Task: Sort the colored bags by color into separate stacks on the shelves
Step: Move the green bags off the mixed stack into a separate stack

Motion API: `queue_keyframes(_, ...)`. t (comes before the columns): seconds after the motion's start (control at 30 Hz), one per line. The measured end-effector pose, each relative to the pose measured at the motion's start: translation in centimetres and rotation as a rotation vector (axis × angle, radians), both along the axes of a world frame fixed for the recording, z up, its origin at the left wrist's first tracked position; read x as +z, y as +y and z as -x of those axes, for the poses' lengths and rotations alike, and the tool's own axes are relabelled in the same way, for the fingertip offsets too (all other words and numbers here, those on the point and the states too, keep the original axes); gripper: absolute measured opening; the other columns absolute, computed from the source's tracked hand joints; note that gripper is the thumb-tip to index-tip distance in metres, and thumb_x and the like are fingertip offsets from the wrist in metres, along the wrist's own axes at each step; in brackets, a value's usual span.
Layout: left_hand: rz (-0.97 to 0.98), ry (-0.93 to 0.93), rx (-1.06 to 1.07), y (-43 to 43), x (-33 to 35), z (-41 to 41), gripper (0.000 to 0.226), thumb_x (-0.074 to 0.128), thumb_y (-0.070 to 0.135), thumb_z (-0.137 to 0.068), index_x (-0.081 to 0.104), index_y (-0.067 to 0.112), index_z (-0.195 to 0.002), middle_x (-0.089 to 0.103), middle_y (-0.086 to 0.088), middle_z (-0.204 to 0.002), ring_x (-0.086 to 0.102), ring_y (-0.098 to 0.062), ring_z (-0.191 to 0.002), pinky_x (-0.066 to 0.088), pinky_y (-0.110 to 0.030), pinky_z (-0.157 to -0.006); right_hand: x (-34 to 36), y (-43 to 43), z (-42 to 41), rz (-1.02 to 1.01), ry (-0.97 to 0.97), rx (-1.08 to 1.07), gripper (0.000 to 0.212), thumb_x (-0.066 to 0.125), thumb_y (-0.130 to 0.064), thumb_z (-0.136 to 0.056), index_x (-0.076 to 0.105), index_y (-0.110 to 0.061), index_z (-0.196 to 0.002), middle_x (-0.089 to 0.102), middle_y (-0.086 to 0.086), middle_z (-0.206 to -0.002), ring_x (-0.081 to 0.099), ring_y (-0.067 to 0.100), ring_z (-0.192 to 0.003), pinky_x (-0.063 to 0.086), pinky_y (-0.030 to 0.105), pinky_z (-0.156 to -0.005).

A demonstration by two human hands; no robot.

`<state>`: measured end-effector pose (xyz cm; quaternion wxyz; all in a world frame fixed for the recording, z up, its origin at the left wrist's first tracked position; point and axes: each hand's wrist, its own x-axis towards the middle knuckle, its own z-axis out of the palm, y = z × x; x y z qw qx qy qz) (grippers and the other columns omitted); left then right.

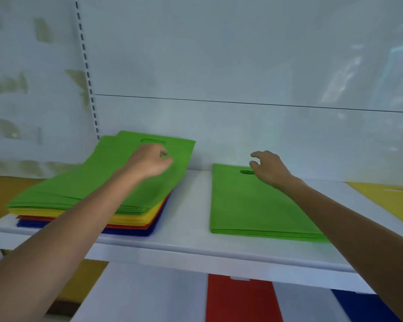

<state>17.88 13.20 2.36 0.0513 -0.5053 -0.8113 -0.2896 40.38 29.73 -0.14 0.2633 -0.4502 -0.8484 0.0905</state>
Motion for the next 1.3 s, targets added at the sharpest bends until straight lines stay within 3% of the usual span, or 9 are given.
queue_keyframes(0.2, 0.107, -0.021, 0.142, -5.3, -1.2, 8.8, 0.04, 0.053, 0.026, -0.091, 0.054, 0.01, -0.128, 0.053, -0.012, -0.133, 0.048, -0.028, -0.123, 0.039, -0.035, -0.103, -0.4, -3.2, 8.5, 0.066, 0.035, 0.052, 0.037, 0.042, -0.024, -0.096, 0.051, -0.009, -0.128, 0.055, 0.013, -0.128, 0.05, 0.029, -0.117, 0.041, 0.037, -0.097)
queue_keyframes(0.37, 0.135, -0.073, 0.22, -8.8, -2.4, 14.2, 0.046, 0.057, 0.027, -0.088, 0.05, 0.008, -0.129, 0.052, -0.014, -0.132, 0.049, -0.029, -0.12, 0.04, -0.035, -0.099, -1.1, -5.4, 13.7, 0.231, -0.007, 0.069, 0.044, 0.051, -0.037, -0.092, 0.065, 0.004, -0.082, 0.069, 0.015, -0.09, 0.064, 0.029, -0.087, 0.05, 0.033, -0.078)
queue_keyframes(0.47, 0.11, -0.121, 0.254, -10.1, -2.6, 17.0, 0.025, 0.065, 0.03, -0.083, 0.062, 0.009, -0.097, 0.06, -0.014, -0.108, 0.055, -0.027, -0.099, 0.042, -0.03, -0.083, -1.4, -6.3, 15.6, 0.232, 0.038, 0.032, 0.038, 0.061, -0.036, -0.087, 0.061, -0.003, -0.067, 0.066, 0.013, -0.076, 0.062, 0.025, -0.077, 0.05, 0.032, -0.075)
queue_keyframes(0.53, 0.112, -0.154, 0.234, -10.7, -2.7, 17.9, 0.023, 0.068, 0.031, -0.082, 0.06, 0.011, -0.075, 0.06, -0.01, -0.094, 0.054, -0.023, -0.089, 0.04, -0.029, -0.077, -1.6, -6.7, 16.4, 0.205, 0.101, -0.008, 0.032, 0.066, -0.032, -0.083, 0.058, -0.005, -0.067, 0.062, 0.013, -0.073, 0.058, 0.025, -0.072, 0.05, 0.033, -0.071)
queue_keyframes(0.73, -0.075, -0.181, 0.181, -10.6, -3.5, 19.0, 0.03, 0.074, 0.017, -0.078, 0.067, 0.002, -0.102, 0.067, -0.015, -0.103, 0.061, -0.028, -0.1, 0.043, -0.028, -0.085, -1.8, -8.5, 18.0, 0.104, 0.223, -0.025, 0.017, 0.067, -0.02, -0.084, 0.053, -0.012, -0.077, 0.056, 0.006, -0.081, 0.054, 0.022, -0.076, 0.044, 0.029, -0.069)
queue_keyframes(0.97, -0.219, -0.025, 0.137, -10.5, -3.4, 18.9, 0.021, 0.066, 0.006, -0.081, 0.065, 0.007, -0.101, 0.067, -0.011, -0.096, 0.061, -0.027, -0.093, 0.045, -0.03, -0.084, -0.9, -8.9, 18.3, 0.001, 0.341, -0.038, 0.01, 0.062, -0.015, -0.088, 0.059, -0.007, -0.091, 0.057, 0.007, -0.082, 0.054, 0.022, -0.077, 0.049, 0.032, -0.072)
queue_keyframes(1.07, -0.282, 0.016, 0.079, -10.2, -2.6, 17.6, 0.022, 0.063, 0.002, -0.083, 0.065, 0.008, -0.104, 0.067, -0.015, -0.096, 0.062, -0.03, -0.093, 0.047, -0.033, -0.087, -0.5, -8.7, 17.7, -0.045, 0.419, -0.033, 0.019, 0.059, -0.01, -0.089, 0.056, -0.004, -0.106, 0.056, 0.008, -0.081, 0.052, 0.022, -0.08, 0.05, 0.038, -0.08)
queue_keyframes(1.17, -0.28, 0.034, 0.03, -9.3, -1.6, 15.3, 0.023, 0.058, 0.004, -0.088, 0.067, 0.01, -0.107, 0.067, -0.016, -0.107, 0.063, -0.029, -0.098, 0.045, -0.032, -0.093, 0.6, -8.2, 15.7, -0.087, 0.499, -0.017, 0.033, 0.055, -0.004, -0.089, 0.048, -0.005, -0.121, 0.058, 0.012, -0.081, 0.05, 0.021, -0.079, 0.046, 0.034, -0.075)
queue_keyframes(1.3, -0.271, 0.075, -0.005, -7.0, -0.5, 11.1, 0.024, 0.053, 0.008, -0.09, 0.069, 0.012, -0.107, 0.068, -0.011, -0.111, 0.062, -0.027, -0.099, 0.044, -0.031, -0.093, 2.0, -5.9, 11.2, -0.167, 0.488, -0.05, 0.022, 0.055, -0.005, -0.089, 0.062, -0.008, -0.11, 0.065, 0.011, -0.095, 0.055, 0.021, -0.082, 0.042, 0.025, -0.075)
